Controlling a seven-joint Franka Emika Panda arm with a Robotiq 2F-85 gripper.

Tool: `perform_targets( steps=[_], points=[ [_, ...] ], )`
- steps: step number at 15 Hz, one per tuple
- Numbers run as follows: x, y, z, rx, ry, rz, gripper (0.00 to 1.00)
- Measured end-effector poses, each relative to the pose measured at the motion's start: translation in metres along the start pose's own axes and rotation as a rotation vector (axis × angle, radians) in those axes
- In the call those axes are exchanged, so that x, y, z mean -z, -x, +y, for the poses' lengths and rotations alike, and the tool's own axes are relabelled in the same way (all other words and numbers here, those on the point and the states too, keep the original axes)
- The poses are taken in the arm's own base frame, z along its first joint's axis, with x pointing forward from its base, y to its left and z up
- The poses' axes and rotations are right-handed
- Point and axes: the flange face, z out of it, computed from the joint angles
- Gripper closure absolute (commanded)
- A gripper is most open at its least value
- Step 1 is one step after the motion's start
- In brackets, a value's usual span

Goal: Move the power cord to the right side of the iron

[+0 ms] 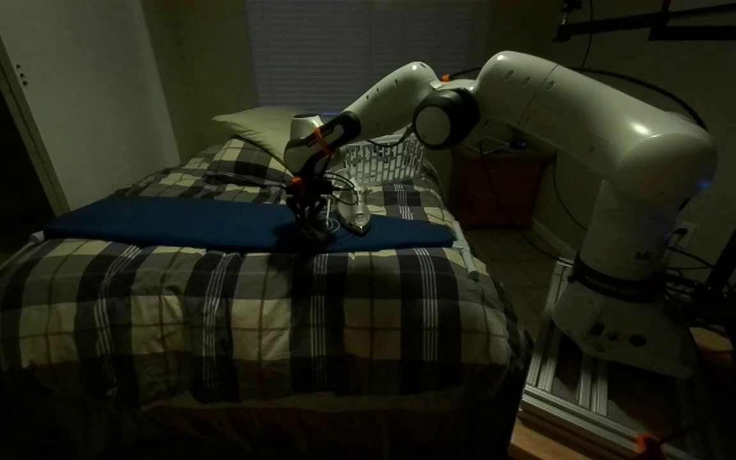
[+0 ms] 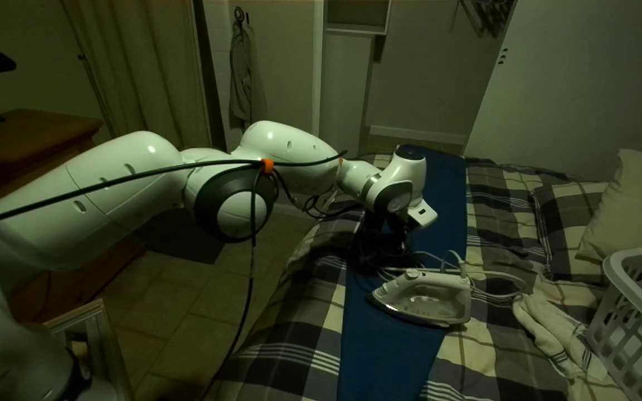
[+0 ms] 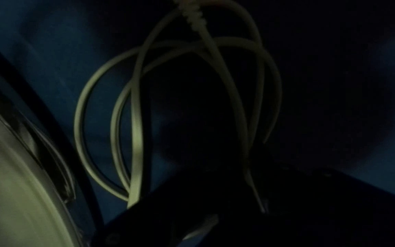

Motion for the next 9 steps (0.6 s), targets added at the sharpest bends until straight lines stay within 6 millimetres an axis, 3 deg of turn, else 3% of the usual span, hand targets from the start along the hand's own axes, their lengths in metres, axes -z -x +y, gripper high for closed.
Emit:
perform_targets(
  steps=[2, 3, 5, 7, 9],
  points=[
    [-0.0011, -0.0004, 0.0015, -0.002, 0.004, -0.004, 0.36],
    [-0.0022, -0.0004, 0.0022, -0.002, 0.006, -0.006, 0.78],
    [-0.0056, 0.0001, 0.0038, -0.003, 0.01, -0.01, 0.77],
    [-0.0064, -0.0002, 0.0029, -0.003, 0.008, -0.008, 0.91],
    [-0.0046, -0.0009, 0.0001, -0.003, 0.003, -0.004, 0.97]
  ],
)
